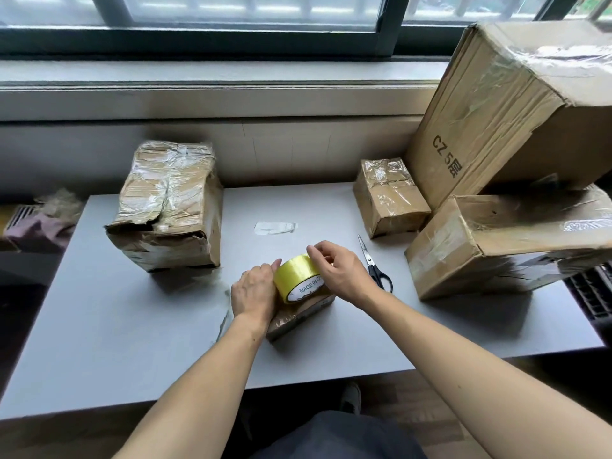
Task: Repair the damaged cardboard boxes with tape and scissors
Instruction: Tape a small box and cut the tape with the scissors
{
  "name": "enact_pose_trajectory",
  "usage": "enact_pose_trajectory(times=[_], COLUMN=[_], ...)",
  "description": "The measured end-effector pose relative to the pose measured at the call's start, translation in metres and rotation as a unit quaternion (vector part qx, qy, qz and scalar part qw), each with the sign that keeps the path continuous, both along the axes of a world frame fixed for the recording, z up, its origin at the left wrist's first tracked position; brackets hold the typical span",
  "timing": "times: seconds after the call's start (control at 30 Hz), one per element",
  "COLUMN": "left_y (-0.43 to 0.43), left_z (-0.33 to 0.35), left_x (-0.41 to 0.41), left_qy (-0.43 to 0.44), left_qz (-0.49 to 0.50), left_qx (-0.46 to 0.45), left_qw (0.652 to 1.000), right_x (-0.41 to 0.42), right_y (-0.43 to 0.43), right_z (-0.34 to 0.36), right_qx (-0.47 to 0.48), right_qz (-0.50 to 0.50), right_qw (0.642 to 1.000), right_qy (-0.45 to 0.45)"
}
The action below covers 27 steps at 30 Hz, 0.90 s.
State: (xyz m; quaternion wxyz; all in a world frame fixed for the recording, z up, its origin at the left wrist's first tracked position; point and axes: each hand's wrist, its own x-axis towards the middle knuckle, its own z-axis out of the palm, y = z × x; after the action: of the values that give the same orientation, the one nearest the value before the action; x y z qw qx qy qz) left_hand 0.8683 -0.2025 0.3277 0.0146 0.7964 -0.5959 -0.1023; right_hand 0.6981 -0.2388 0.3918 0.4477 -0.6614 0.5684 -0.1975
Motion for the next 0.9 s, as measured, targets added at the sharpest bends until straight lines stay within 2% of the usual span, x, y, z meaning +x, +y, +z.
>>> enact_pose_trajectory(times=[0.1,0.2,0.27,0.33,0.37,0.43,0.53,0.67,0.9], left_y=[-0.004,-0.011,-0.02,-0.032,-0.039,-0.052,-0.066,-0.083,-0.108], left_z=[0.004,0.012,0.015,0.026,0.034,0.052,0.064,0.07,0.071], left_x=[0.01,0.022,0.032,0.039,0.038,0.029,0.006,-0.023,-0.047], left_qy=[0.007,0.03,0.104,0.228,0.275,0.312,0.301,0.216,0.125], left_qz=[0.015,0.017,0.043,0.059,0.05,0.002,-0.07,-0.139,-0.154], left_qx=[0.009,-0.003,-0.042,-0.069,-0.065,-0.042,-0.002,0.039,0.054], left_qw=[1.0,0.999,0.993,0.97,0.958,0.949,0.951,0.966,0.979], right_x=[0.0,-0.001,-0.004,-0.009,-0.01,-0.014,-0.021,-0.044,-0.085], right_y=[0.002,-0.002,-0.007,-0.015,-0.018,-0.024,-0.031,-0.04,-0.055], right_z=[-0.001,-0.003,-0.005,-0.009,-0.01,-0.015,-0.02,-0.028,-0.07], right_qx=[0.001,-0.014,-0.022,-0.029,-0.034,-0.037,-0.036,-0.012,0.051], right_qz=[0.015,-0.018,-0.049,-0.069,-0.074,-0.081,-0.089,-0.104,-0.099], right_qw=[1.0,1.0,0.998,0.996,0.995,0.994,0.993,0.99,0.976], right_qy=[0.002,0.01,0.024,0.045,0.052,0.056,0.063,0.098,0.189])
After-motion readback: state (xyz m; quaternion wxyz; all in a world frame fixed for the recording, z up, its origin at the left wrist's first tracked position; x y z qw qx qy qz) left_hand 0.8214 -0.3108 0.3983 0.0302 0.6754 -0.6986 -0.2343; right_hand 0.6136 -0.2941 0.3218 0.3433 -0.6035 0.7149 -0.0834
